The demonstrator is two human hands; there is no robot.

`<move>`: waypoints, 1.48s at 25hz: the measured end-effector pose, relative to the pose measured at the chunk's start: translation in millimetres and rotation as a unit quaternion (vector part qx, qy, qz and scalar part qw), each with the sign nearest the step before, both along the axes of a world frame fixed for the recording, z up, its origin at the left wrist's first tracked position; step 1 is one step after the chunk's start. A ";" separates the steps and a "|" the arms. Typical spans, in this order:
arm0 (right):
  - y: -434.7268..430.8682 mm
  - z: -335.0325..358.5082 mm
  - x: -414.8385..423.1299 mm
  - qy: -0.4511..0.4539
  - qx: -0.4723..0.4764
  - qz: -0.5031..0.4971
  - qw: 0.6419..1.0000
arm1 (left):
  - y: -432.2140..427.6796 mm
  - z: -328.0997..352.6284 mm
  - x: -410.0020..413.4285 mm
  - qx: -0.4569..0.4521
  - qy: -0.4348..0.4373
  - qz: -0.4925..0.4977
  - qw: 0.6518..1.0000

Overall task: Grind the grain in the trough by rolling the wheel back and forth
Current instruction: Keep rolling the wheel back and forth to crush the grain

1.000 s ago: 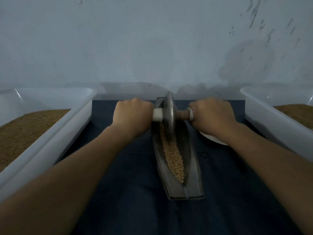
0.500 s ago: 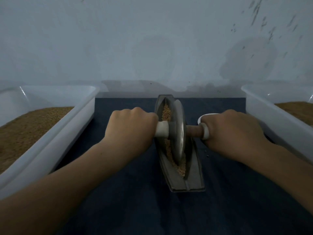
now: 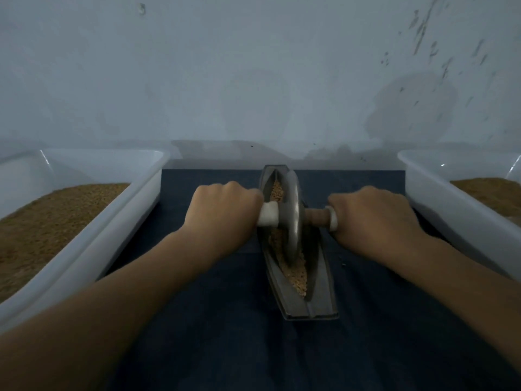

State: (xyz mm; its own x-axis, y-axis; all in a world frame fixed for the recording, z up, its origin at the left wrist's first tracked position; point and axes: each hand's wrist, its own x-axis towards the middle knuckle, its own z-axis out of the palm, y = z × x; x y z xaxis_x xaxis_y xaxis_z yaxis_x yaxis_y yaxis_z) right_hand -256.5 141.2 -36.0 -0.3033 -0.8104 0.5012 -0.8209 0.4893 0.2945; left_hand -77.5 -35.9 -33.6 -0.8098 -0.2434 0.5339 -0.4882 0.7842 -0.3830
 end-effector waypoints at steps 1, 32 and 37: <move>11.6 -0.5 5.8 0.020 -0.007 0.008 1.000 | 8.4 1.3 9.3 -0.011 0.002 -0.007 1.000; -0.9 20.6 0.7 -0.170 0.088 0.063 0.980 | 4.2 6.0 1.6 0.034 -0.040 0.038 0.998; -57.8 28.7 -24.3 -0.177 0.085 -0.002 0.981 | -29.6 15.7 -40.8 0.084 -0.045 0.071 0.993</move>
State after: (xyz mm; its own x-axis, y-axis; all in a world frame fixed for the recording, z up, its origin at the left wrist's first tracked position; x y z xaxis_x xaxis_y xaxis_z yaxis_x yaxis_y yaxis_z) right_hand -280.8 83.5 -7.3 -0.4368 -0.8719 0.2213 -0.8847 0.4610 0.0701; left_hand -118.3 -65.6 -17.9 -0.8035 -0.4382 0.4029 -0.5681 0.7666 -0.2992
